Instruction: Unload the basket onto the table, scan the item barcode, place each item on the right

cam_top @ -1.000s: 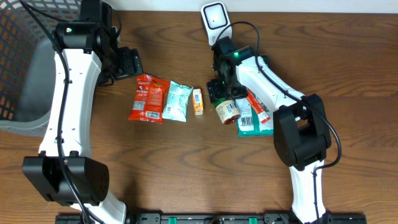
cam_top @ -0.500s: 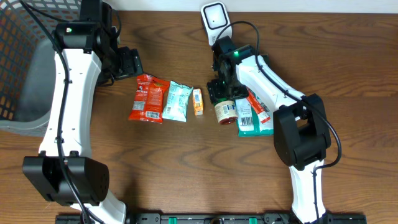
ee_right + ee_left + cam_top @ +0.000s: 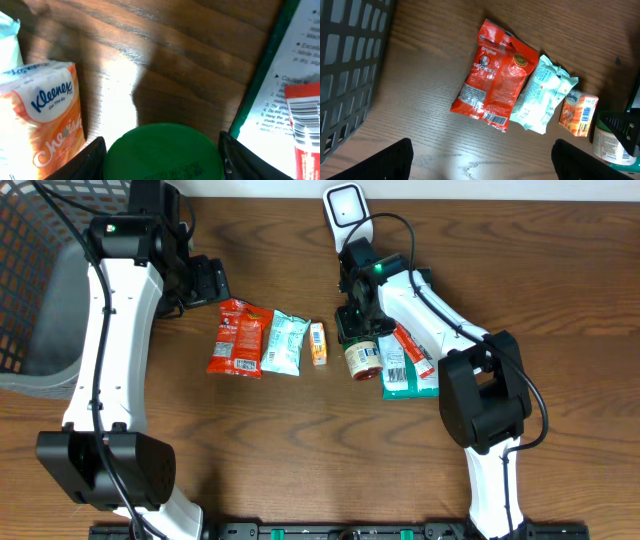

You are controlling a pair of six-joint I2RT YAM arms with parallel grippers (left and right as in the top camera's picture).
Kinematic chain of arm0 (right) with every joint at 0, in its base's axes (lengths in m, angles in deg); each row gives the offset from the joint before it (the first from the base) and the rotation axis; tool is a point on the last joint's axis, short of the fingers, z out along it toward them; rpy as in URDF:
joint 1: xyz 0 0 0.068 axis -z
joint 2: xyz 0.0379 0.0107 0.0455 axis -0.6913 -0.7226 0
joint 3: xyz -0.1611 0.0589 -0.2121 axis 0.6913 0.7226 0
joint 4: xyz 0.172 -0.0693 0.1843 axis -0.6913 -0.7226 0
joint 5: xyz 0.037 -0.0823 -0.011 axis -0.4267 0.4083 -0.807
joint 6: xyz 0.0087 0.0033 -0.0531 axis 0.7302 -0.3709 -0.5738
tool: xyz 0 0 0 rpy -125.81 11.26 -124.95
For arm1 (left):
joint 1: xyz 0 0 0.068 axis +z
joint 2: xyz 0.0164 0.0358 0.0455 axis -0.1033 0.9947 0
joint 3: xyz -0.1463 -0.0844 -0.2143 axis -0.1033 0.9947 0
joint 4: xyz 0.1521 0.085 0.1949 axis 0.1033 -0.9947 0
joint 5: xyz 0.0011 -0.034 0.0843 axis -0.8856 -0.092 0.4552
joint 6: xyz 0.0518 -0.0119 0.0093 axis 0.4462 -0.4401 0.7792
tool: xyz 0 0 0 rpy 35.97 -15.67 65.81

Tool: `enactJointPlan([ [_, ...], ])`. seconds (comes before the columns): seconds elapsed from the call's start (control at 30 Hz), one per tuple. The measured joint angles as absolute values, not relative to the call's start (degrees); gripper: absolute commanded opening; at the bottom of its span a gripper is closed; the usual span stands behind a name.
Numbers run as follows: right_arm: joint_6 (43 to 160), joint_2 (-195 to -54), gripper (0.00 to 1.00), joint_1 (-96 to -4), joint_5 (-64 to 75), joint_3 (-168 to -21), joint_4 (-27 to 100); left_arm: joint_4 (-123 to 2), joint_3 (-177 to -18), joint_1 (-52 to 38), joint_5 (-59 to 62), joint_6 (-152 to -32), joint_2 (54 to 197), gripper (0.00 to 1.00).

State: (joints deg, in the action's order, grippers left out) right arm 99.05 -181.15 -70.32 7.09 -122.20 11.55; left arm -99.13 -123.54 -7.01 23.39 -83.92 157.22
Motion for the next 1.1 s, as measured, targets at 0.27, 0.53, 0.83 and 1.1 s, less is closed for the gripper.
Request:
enactJointPlan([
  [0.27, 98.99, -181.13, 0.56, -70.34, 7.09, -122.2, 10.74, -99.13, -123.54, -7.01, 23.39, -83.92, 157.22, 0.89],
  [0.53, 98.99, -178.37, 0.54, -70.34, 7.31, -122.01, 10.11, -99.13, -123.54, -7.01, 23.37, -83.92, 157.22, 0.89],
  [0.83, 99.01, -172.01, 0.55, -70.34, 7.28, -122.01, 5.87, -99.13, -123.54, -7.01, 23.39, -83.92, 157.22, 0.89],
  [1.1, 101.74, -172.01, 0.74, -70.87, 7.81, -121.77, 4.88, -99.13, -123.54, -7.01, 23.39, -83.92, 157.22, 0.89],
])
